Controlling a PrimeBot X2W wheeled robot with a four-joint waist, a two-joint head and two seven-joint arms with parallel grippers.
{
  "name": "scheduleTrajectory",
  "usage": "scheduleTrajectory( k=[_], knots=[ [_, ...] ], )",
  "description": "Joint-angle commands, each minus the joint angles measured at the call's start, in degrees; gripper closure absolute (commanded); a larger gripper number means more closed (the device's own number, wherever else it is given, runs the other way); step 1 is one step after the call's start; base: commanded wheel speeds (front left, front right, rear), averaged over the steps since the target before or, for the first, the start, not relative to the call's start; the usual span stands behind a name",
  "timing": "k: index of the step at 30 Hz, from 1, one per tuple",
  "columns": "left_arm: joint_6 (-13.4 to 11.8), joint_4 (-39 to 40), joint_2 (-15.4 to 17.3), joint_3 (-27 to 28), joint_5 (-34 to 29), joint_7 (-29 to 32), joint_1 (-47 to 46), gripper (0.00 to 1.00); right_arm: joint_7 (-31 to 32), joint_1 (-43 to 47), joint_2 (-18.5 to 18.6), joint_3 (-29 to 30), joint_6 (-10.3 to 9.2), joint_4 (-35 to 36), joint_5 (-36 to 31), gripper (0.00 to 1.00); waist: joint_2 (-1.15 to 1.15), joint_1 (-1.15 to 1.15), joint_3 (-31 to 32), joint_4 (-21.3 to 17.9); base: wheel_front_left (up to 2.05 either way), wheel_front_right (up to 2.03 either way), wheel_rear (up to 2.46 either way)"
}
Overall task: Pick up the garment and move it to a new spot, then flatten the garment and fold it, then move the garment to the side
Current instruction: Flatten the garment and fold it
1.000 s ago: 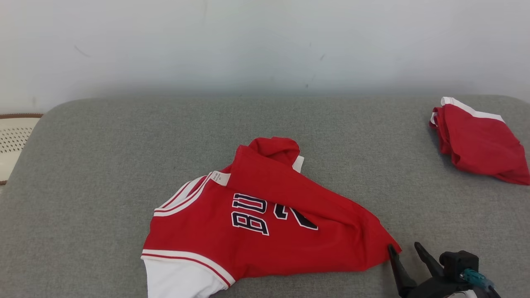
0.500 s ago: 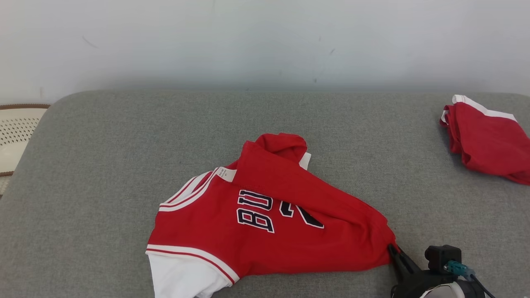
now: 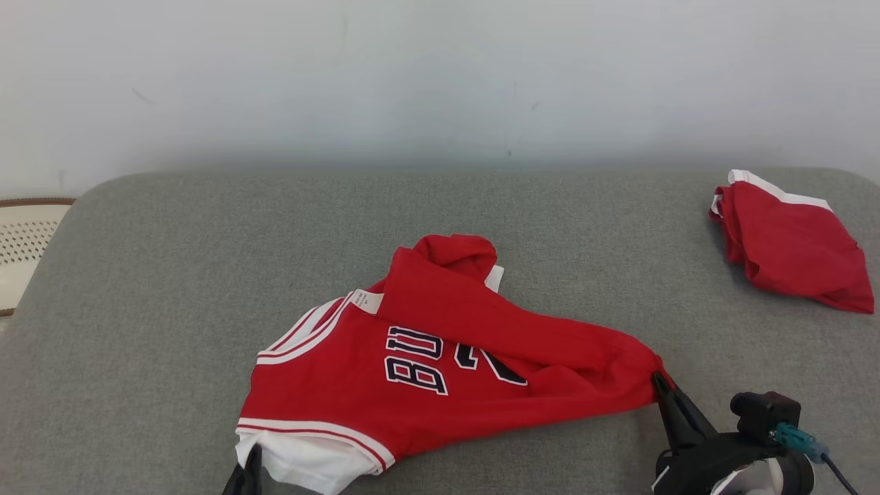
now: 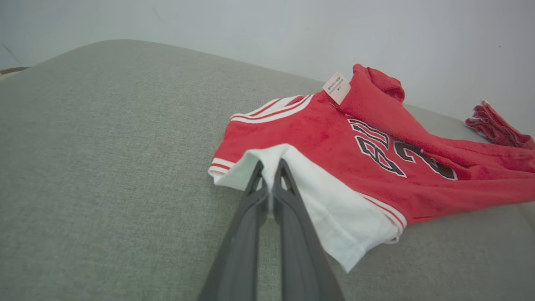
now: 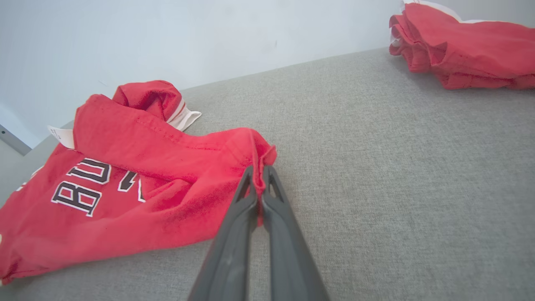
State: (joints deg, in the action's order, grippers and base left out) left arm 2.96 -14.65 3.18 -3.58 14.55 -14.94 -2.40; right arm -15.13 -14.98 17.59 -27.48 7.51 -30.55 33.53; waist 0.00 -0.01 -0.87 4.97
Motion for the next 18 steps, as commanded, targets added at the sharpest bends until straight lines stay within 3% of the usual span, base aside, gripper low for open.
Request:
scheduleTrajectory(
  k=[1, 10, 18],
  knots=[
    [0.34, 1.43, 0.54, 0.15, -0.63, -0.17, -0.55, 1.0, 0.37, 0.38, 0.66, -0.02, -0.04, 1.89, 0.74, 1.0, 0.0, 0.01, 0.23, -0.59, 0.0, 0.0, 0.0],
    [1.86, 6.98, 4.31, -1.47, -2.54, 2.07, -8.67, 1.0, 5.77, -3.56, 2.18, 0.09, -0.04, 11.32, 3.49, 1.0, 0.0, 0.01, -0.89, -2.35, 0.0, 0.0, 0.0],
    [3.59, 7.31, 10.11, -2.41, -2.04, 7.51, -24.95, 1.0, 12.12, -16.61, 2.1, -2.23, -0.04, 13.08, 8.32, 1.0, 0.0, 0.01, -7.57, -4.58, 0.0, 0.0, 0.0]
  ],
)
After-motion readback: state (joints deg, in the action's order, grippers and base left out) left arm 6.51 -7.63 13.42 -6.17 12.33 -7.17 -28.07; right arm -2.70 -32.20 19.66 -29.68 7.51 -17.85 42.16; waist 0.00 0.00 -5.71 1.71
